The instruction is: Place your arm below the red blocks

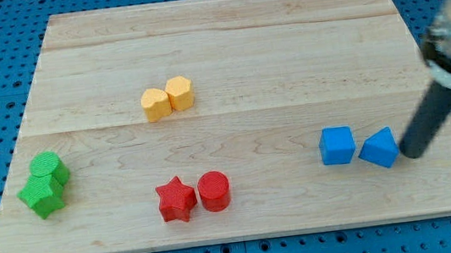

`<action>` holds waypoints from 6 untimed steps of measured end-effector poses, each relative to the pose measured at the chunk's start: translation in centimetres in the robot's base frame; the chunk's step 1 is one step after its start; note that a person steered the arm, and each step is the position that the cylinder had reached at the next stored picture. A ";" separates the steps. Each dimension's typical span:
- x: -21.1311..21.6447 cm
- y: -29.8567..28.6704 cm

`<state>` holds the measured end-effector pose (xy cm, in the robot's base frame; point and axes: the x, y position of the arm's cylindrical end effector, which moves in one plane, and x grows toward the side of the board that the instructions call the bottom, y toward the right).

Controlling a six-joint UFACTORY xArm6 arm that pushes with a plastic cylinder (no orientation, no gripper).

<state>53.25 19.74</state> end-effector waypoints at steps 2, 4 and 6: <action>-1.8 -6.6; 2.4 0.2; 7.2 -9.3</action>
